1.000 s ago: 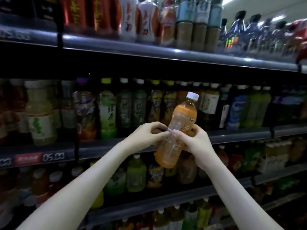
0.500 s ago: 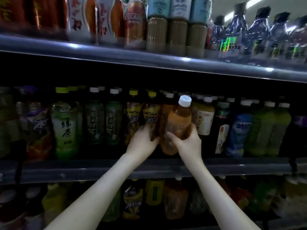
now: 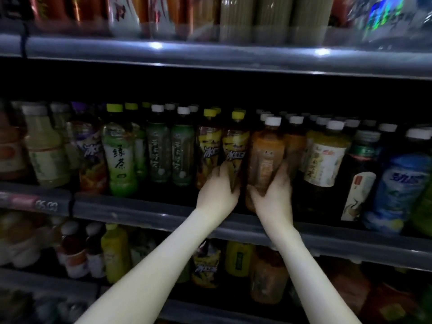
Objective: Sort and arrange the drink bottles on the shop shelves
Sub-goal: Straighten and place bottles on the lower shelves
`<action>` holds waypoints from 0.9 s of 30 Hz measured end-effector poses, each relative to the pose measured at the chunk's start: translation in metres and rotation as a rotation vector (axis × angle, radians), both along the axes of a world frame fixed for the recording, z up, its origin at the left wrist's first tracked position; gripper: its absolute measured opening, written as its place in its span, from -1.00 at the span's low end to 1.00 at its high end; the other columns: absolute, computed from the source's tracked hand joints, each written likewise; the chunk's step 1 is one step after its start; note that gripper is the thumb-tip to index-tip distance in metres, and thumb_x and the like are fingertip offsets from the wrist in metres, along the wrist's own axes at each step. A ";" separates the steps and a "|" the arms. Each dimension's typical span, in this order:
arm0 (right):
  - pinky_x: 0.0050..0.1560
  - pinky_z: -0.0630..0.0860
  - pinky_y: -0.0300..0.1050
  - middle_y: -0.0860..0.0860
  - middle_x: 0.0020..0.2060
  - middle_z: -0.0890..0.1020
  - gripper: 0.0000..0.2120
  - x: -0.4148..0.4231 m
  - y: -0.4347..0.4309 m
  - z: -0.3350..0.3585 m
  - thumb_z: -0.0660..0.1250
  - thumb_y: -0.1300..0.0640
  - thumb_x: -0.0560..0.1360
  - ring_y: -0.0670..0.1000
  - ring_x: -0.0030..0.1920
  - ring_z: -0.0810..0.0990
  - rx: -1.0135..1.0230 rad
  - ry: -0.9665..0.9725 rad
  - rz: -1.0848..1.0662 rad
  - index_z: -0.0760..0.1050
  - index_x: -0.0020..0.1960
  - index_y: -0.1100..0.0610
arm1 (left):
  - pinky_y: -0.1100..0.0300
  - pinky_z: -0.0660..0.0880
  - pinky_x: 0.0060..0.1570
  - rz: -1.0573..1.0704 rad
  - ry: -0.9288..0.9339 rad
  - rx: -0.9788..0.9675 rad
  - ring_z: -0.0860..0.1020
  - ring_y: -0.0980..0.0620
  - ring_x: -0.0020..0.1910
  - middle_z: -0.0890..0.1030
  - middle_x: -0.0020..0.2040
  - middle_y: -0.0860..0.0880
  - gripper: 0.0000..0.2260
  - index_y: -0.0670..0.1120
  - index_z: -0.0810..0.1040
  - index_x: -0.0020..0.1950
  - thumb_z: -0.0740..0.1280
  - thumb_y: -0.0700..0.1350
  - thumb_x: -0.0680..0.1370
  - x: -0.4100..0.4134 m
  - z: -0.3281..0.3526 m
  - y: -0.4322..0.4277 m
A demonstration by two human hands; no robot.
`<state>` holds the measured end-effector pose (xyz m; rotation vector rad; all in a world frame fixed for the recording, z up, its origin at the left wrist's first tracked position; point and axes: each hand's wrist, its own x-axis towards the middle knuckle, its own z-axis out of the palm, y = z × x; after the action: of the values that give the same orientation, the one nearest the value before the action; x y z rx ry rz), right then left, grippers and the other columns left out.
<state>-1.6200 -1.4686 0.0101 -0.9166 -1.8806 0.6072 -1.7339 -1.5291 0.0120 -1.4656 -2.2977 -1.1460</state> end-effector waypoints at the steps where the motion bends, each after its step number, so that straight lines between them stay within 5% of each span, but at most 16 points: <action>1: 0.45 0.20 0.07 0.16 0.48 0.19 -0.12 -0.001 -0.012 -0.006 0.41 0.07 0.48 0.15 0.48 0.15 0.071 -0.011 -0.048 -0.09 0.57 0.14 | 0.05 0.50 0.10 0.000 0.028 0.016 0.41 -0.11 0.31 0.33 0.43 -0.11 -0.44 -0.07 0.14 0.53 0.25 -0.01 0.58 0.000 -0.004 -0.011; 7: 0.38 0.29 -0.02 0.23 0.31 0.42 -0.48 -0.036 -0.092 -0.065 0.36 0.21 0.52 0.14 0.35 0.32 0.499 0.114 0.015 0.28 0.42 0.32 | 0.15 0.42 0.28 -0.031 0.195 0.266 0.47 -0.02 0.27 0.53 0.27 -0.10 -0.63 -0.17 0.45 0.36 0.19 -0.08 0.58 -0.023 -0.058 -0.097; 11: 0.27 0.41 -0.03 0.17 0.15 0.56 -0.68 -0.080 -0.160 -0.121 0.30 0.23 0.55 0.13 0.21 0.48 0.324 -0.054 0.282 0.45 0.27 0.31 | 0.22 0.37 0.25 0.070 0.126 0.182 0.46 -0.02 0.27 0.54 0.27 -0.11 -0.64 -0.19 0.46 0.35 0.20 -0.09 0.59 -0.062 -0.119 -0.180; 16: 0.22 0.33 -0.15 0.16 0.17 0.52 -0.71 -0.153 -0.259 -0.203 0.25 0.22 0.58 0.14 0.25 0.45 0.061 -0.428 0.581 0.43 0.28 0.26 | 0.10 0.38 0.26 0.228 -0.062 -0.175 0.40 -0.07 0.35 0.44 0.37 -0.09 -0.61 -0.13 0.35 0.45 0.20 -0.13 0.62 -0.122 -0.206 -0.305; 27: 0.16 0.40 0.05 0.19 0.21 0.47 -0.69 -0.347 -0.460 -0.308 0.19 0.19 0.58 0.18 0.26 0.41 0.084 -0.781 0.970 0.39 0.30 0.25 | -0.04 0.43 0.09 0.634 -0.387 -0.554 0.40 -0.21 0.28 0.42 0.32 -0.20 -0.59 -0.17 0.32 0.44 0.20 -0.14 0.59 -0.250 -0.321 -0.555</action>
<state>-1.9672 -1.9285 -0.2976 -0.0857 -3.0481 0.7682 -1.9836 -2.0838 -0.3089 -0.5199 -3.1823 -0.6690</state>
